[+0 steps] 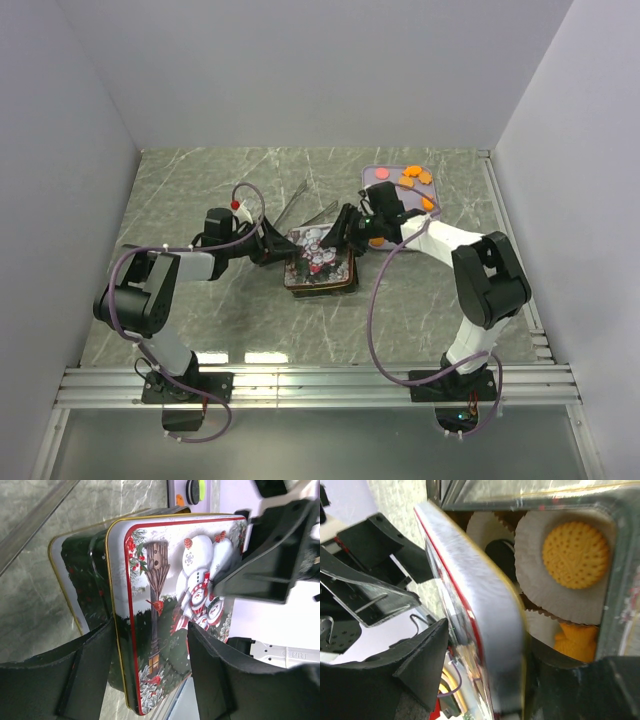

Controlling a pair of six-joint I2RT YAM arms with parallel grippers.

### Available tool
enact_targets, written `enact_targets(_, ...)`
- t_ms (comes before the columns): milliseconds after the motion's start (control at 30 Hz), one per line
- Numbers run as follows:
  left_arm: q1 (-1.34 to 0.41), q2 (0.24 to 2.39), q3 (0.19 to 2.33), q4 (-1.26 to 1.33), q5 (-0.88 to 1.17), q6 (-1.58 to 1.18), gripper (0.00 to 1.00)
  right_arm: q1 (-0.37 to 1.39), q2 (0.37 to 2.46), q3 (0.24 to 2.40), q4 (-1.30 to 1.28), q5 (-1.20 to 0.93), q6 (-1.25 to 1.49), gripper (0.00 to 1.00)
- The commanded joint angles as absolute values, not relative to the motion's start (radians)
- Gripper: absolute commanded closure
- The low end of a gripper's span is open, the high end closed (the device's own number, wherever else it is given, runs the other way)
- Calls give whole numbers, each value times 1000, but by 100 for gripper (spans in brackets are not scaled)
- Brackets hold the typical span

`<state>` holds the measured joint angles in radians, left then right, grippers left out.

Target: Pack the cookies

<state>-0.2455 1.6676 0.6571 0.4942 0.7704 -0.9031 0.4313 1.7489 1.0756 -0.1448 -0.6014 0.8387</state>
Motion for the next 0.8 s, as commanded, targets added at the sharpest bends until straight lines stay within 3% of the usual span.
enact_targets(0, -253, 1661, 689, 492, 792, -887, 36, 420, 1743, 1170, -262, -562, 769, 40)
enact_targets(133, -255, 1655, 683, 488, 788, -888, 36, 414, 1766, 1244, -360, -525, 721, 9)
enact_targets(167, -255, 1655, 681, 486, 788, -885, 36, 414, 1775, 1262, -386, -519, 706, 6)
enact_targets(767, -262, 1666, 741, 399, 749, -905, 38, 354, 1832, 1404, -577, -377, 686, 4)
